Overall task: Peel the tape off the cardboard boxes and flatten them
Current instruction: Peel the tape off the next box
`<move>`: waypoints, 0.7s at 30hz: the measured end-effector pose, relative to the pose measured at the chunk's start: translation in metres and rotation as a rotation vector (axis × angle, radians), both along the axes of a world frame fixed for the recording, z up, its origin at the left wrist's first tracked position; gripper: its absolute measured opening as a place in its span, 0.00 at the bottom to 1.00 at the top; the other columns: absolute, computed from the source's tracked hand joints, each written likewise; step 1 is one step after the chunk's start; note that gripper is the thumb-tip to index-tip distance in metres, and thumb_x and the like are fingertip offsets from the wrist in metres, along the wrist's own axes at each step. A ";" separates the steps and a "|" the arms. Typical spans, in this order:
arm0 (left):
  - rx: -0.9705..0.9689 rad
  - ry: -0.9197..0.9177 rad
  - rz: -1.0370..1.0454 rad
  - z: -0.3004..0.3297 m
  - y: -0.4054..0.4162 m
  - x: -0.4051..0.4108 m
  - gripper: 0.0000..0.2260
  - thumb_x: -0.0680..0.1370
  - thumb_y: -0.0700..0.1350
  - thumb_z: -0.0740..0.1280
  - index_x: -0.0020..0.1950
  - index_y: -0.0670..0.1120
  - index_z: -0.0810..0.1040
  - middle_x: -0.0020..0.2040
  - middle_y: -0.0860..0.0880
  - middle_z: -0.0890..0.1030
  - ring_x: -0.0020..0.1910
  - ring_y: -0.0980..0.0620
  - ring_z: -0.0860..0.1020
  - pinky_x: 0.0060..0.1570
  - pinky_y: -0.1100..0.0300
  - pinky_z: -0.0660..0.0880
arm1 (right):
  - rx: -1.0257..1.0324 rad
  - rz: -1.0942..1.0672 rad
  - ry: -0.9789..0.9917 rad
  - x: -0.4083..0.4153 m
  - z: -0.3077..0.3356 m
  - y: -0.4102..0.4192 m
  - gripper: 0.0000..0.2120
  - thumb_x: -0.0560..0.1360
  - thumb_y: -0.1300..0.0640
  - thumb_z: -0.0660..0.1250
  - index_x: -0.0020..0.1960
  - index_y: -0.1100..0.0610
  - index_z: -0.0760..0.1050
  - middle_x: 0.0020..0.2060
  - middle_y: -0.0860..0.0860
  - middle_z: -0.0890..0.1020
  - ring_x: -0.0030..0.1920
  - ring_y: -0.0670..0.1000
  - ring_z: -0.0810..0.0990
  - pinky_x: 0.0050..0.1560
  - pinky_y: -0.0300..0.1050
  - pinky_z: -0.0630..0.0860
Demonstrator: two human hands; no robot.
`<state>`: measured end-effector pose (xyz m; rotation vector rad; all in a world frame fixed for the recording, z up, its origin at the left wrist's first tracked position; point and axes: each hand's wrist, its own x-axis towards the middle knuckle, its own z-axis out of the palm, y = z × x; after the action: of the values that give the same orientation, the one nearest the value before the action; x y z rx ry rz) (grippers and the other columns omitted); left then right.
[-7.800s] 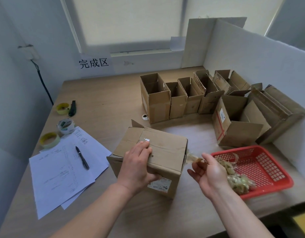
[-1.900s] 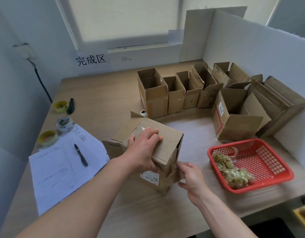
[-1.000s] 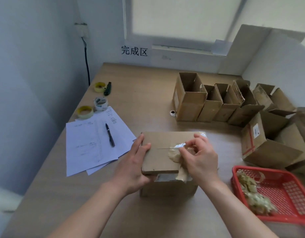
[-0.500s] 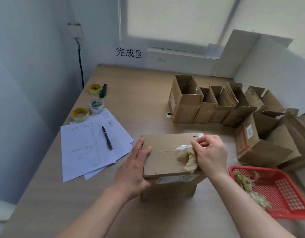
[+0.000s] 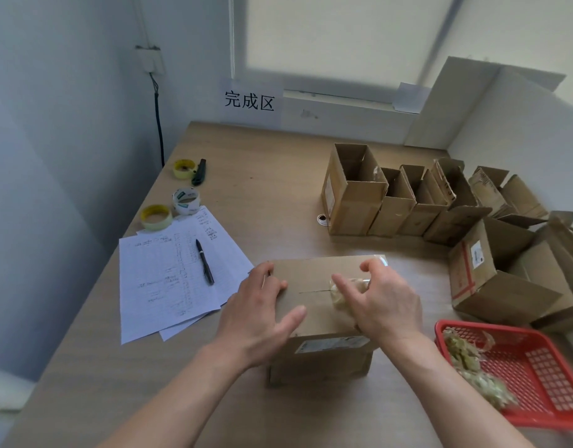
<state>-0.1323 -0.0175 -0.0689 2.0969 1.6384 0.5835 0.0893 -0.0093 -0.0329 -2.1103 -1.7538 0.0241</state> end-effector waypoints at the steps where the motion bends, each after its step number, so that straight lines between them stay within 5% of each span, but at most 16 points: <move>1: 0.015 0.024 0.053 0.005 0.004 0.007 0.24 0.73 0.67 0.57 0.58 0.51 0.72 0.68 0.54 0.63 0.65 0.52 0.67 0.53 0.54 0.70 | -0.019 0.000 -0.049 -0.004 -0.001 -0.001 0.27 0.71 0.27 0.61 0.54 0.49 0.74 0.46 0.48 0.78 0.47 0.55 0.79 0.40 0.45 0.69; 4: 0.025 0.089 0.223 0.015 0.016 0.031 0.09 0.79 0.54 0.60 0.48 0.48 0.69 0.57 0.50 0.67 0.53 0.47 0.71 0.46 0.53 0.72 | -0.012 0.033 -0.087 -0.006 -0.003 -0.002 0.20 0.72 0.31 0.64 0.45 0.48 0.72 0.41 0.47 0.74 0.42 0.53 0.75 0.36 0.44 0.66; 7: 0.021 0.164 0.291 0.012 0.019 0.042 0.07 0.81 0.49 0.56 0.51 0.47 0.68 0.57 0.48 0.65 0.51 0.46 0.70 0.46 0.48 0.75 | 0.038 0.165 0.000 0.009 -0.005 -0.001 0.13 0.77 0.42 0.66 0.40 0.50 0.73 0.37 0.46 0.75 0.37 0.52 0.75 0.34 0.45 0.69; 10: 0.066 0.205 0.302 0.006 0.018 0.045 0.07 0.82 0.49 0.55 0.52 0.47 0.68 0.56 0.49 0.64 0.48 0.47 0.70 0.43 0.49 0.74 | 0.041 0.052 0.466 0.042 -0.005 0.007 0.04 0.77 0.52 0.69 0.44 0.50 0.76 0.35 0.45 0.80 0.39 0.51 0.79 0.39 0.48 0.74; 13: 0.083 0.225 0.317 0.003 0.017 0.046 0.08 0.82 0.50 0.55 0.52 0.47 0.68 0.56 0.50 0.64 0.48 0.47 0.71 0.42 0.50 0.73 | -0.126 -0.117 0.858 0.063 -0.001 0.019 0.08 0.77 0.51 0.70 0.53 0.51 0.74 0.39 0.51 0.83 0.41 0.52 0.82 0.43 0.52 0.79; 15: 0.093 0.230 0.330 0.002 0.016 0.046 0.08 0.82 0.50 0.55 0.50 0.47 0.68 0.56 0.50 0.64 0.47 0.47 0.72 0.40 0.50 0.73 | -0.118 -0.074 0.704 0.065 -0.002 0.022 0.06 0.79 0.50 0.68 0.44 0.51 0.76 0.38 0.50 0.82 0.40 0.50 0.79 0.38 0.45 0.74; 18: 0.114 0.231 0.340 0.002 0.014 0.048 0.07 0.81 0.51 0.56 0.47 0.49 0.66 0.55 0.51 0.63 0.45 0.48 0.71 0.37 0.52 0.70 | -0.033 0.033 0.464 0.059 0.000 0.017 0.20 0.79 0.44 0.63 0.31 0.49 0.70 0.33 0.49 0.75 0.38 0.52 0.73 0.35 0.44 0.63; 21: 0.141 0.242 0.350 0.003 0.013 0.049 0.07 0.81 0.51 0.55 0.46 0.50 0.64 0.55 0.51 0.64 0.43 0.49 0.68 0.37 0.54 0.66 | -0.051 0.093 0.376 0.050 -0.001 0.012 0.23 0.72 0.31 0.63 0.31 0.48 0.69 0.38 0.48 0.71 0.38 0.51 0.71 0.40 0.43 0.65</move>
<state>-0.0830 -0.0046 -0.0659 2.0556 2.1866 0.5843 0.1393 0.0028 -0.0341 -1.9033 -1.6332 0.4641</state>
